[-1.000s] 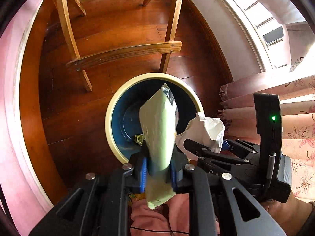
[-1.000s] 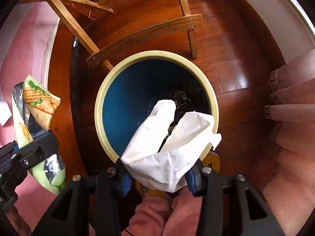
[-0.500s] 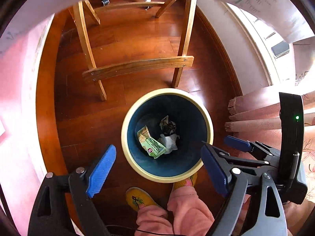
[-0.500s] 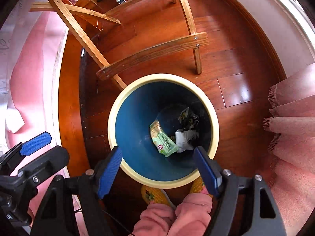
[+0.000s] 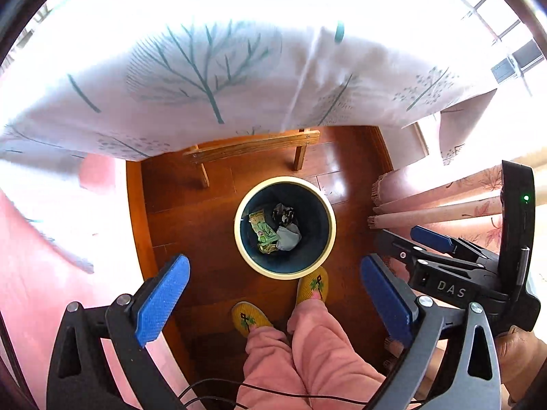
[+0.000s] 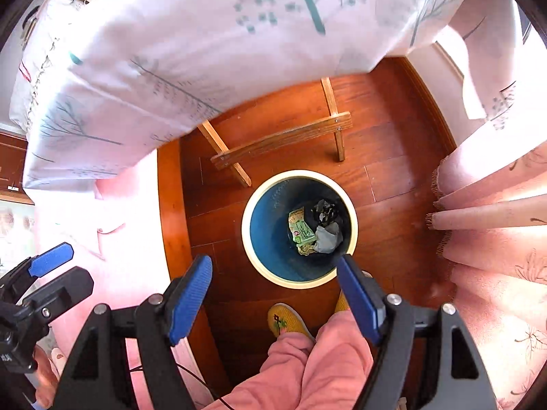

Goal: Collect trash
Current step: 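Raise both open tools back over the table, then grasp the beige box with the left tool while the right tool grasps the red packet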

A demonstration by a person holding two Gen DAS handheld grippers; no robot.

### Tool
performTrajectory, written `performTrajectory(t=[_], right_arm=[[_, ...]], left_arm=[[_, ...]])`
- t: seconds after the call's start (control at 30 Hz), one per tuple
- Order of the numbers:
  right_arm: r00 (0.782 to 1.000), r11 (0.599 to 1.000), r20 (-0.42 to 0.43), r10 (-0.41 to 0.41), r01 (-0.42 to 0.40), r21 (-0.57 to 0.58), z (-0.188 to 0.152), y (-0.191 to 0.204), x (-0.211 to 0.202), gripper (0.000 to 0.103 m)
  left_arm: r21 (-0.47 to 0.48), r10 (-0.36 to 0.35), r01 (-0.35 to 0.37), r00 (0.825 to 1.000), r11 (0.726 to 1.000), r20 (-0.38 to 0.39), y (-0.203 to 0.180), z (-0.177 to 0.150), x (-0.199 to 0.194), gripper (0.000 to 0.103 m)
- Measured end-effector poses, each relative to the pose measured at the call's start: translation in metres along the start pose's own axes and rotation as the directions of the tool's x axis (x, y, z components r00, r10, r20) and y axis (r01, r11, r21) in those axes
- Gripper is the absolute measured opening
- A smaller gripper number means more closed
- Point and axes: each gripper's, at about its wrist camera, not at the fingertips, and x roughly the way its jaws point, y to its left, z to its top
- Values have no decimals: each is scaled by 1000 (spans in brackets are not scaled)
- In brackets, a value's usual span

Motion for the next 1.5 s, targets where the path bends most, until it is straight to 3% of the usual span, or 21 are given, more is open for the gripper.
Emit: performTrajectory(t=[0.1, 0.23, 0.47, 0.67, 0.77, 0.87, 1.0, 1.17, 1.3, 1.5], right_arm=[[999, 1000, 53, 8, -7, -16, 2, 17, -53, 76], [986, 998, 168, 14, -2, -70, 12, 48, -124, 76], [923, 993, 383, 36, 11, -120, 53, 90, -221, 76], [874, 989, 486, 21, 55, -140, 100, 110, -264, 76], [867, 985, 499, 18, 71, -160, 131, 112, -268, 76], [866, 977, 499, 15, 93, -191, 171, 110, -259, 76], [878, 969, 478, 28, 93, -228, 236, 99, -238, 76], [907, 967, 420, 24, 86, -239, 322, 72, -204, 76], [926, 964, 378, 9, 92, -249, 383, 51, -176, 76], [945, 959, 327, -16, 108, -262, 456, 31, -137, 76]], left_arm=[[18, -7, 6, 999, 1000, 39, -1, 7, -53, 98], [57, 27, -37, 984, 998, 177, -2, 19, -130, 95], [87, 65, -110, 911, 990, 407, 19, 60, -227, 95], [14, 47, -60, 887, 998, 458, 49, 115, -255, 95], [-61, 43, -18, 892, 998, 450, 64, 139, -239, 95], [-123, 56, -5, 909, 992, 413, 74, 164, -210, 95], [-223, 89, -12, 937, 975, 338, 85, 196, -161, 95], [-372, 131, -44, 968, 927, 214, 97, 234, -103, 95], [-444, 159, -77, 976, 893, 151, 98, 256, -66, 95], [-532, 153, -66, 981, 844, 121, 96, 272, -35, 95]])
